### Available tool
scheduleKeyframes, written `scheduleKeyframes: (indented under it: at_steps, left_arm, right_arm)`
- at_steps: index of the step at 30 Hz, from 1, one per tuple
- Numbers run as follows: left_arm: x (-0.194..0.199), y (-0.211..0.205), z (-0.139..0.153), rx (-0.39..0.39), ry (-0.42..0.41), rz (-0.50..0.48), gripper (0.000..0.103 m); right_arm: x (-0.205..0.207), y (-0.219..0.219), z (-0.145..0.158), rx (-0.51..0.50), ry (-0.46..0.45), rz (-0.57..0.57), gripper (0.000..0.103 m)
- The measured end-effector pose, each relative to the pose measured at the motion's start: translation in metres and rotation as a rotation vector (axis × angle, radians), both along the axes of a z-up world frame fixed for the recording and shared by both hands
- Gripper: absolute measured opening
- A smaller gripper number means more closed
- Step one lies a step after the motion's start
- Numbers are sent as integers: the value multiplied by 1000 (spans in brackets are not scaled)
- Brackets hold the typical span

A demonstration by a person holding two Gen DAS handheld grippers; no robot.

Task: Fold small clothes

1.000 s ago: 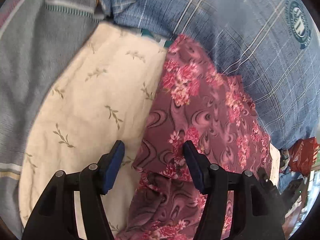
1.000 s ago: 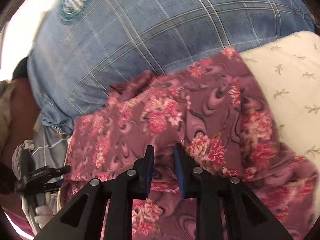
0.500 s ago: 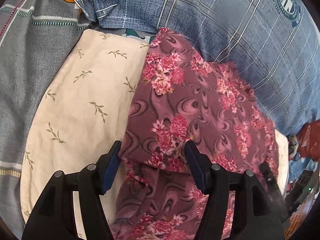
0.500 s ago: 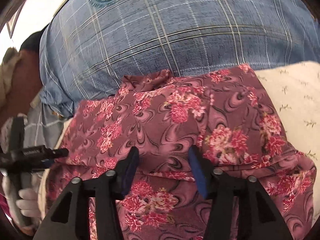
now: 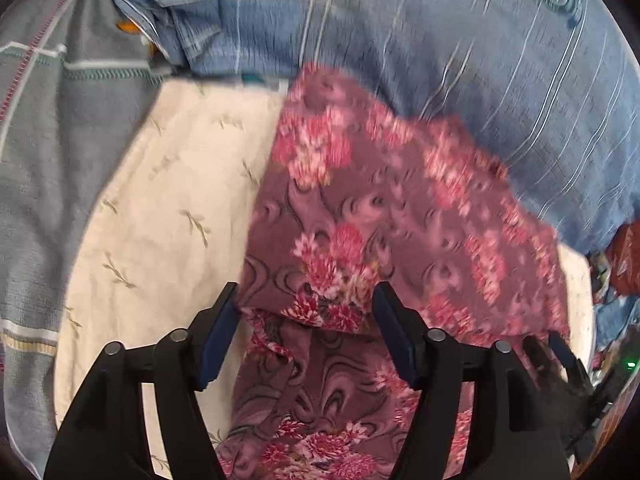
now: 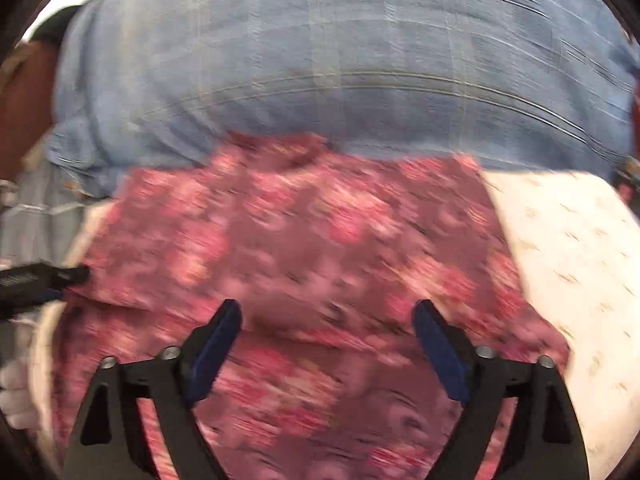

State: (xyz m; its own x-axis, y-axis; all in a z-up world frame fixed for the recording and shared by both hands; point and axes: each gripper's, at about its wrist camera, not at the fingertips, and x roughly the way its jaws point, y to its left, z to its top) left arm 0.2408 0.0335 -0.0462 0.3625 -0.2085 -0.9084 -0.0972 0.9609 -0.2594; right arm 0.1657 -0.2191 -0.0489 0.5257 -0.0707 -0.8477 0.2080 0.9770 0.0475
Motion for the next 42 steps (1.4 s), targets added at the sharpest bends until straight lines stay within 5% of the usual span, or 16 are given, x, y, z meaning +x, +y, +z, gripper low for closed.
scheduleKeyframes:
  at_steps: [1, 5, 21, 28, 39, 42]
  left_arm:
    - [3, -1, -6, 7, 20, -7, 73]
    - [0, -2, -3, 47, 0, -11, 78]
    - [3, -6, -6, 47, -5, -30, 84]
    - [-3, -9, -7, 70, -25, -48, 86]
    - [-107, -27, 8, 60, 2, -101, 86]
    - [-133, -6, 21, -9, 14, -109, 86]
  right_arm:
    - [-2, -4, -14, -1, 61, -14, 103]
    - [-10, 6, -19, -80, 33, 10, 103]
    - [-2, 9, -21, -65, 59, 6, 103]
    - [-28, -2, -12, 21, 92, -40, 103]
    - [-137, -38, 6, 171, 95, -131, 101]
    - [-168, -57, 9, 227, 67, -180, 99]
